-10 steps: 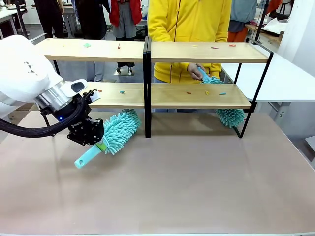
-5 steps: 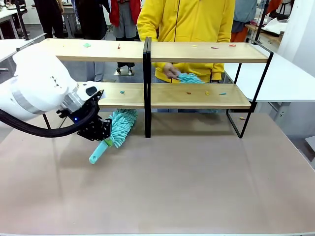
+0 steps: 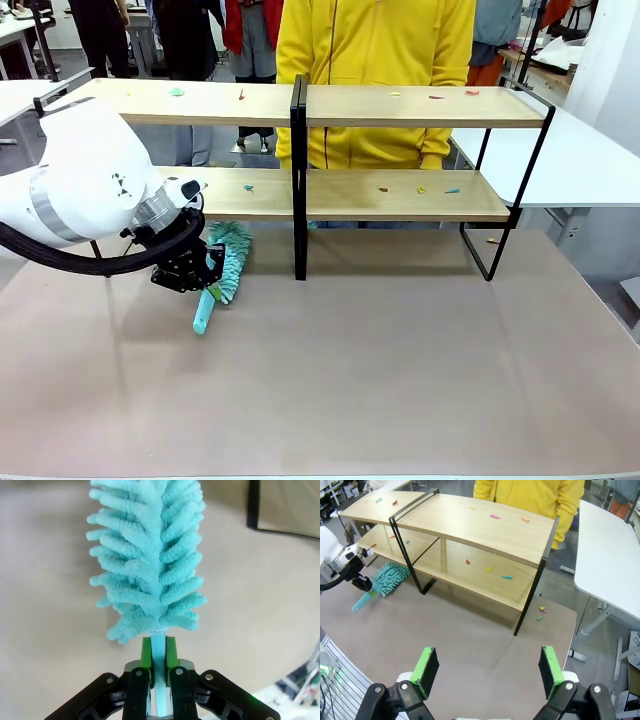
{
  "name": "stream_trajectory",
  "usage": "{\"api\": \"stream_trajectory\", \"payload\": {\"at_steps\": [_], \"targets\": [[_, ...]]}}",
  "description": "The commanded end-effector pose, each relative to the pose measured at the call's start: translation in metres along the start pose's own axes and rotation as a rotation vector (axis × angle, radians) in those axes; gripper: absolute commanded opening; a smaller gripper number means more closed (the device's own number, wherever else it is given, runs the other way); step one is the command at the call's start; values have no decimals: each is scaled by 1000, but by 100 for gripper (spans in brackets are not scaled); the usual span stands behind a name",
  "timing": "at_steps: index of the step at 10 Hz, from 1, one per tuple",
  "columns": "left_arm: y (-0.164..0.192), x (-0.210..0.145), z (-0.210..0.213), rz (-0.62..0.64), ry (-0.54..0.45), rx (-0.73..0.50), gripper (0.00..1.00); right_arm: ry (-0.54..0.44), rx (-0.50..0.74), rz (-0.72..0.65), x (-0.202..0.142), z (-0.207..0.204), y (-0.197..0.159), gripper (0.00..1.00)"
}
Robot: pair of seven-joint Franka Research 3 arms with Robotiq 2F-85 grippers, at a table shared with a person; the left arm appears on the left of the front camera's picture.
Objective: Clean the shelves.
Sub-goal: Clean a randomly selected level of the Shelf with the Duster.
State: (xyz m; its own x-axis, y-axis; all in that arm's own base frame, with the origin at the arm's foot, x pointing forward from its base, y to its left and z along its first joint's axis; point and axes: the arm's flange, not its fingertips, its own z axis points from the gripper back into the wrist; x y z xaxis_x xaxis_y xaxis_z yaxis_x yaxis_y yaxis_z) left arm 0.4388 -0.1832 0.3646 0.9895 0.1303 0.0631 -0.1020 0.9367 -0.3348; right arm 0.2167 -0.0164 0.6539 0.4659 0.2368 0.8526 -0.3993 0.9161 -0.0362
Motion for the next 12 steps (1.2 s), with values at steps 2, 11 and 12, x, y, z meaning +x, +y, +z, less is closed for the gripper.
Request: {"api": "stream_trajectory", "payload": {"at_steps": [2, 11, 12], "targets": [[1, -19, 1, 138, 11, 82, 0, -2, 9, 7, -1, 0, -1, 100], [46, -8, 18, 276, 2, 152, 0, -2, 9, 7, -1, 0, -1, 100], [57, -5, 21, 270, 16, 158, 0, -2, 9, 7, -1, 0, -1, 100]]}}
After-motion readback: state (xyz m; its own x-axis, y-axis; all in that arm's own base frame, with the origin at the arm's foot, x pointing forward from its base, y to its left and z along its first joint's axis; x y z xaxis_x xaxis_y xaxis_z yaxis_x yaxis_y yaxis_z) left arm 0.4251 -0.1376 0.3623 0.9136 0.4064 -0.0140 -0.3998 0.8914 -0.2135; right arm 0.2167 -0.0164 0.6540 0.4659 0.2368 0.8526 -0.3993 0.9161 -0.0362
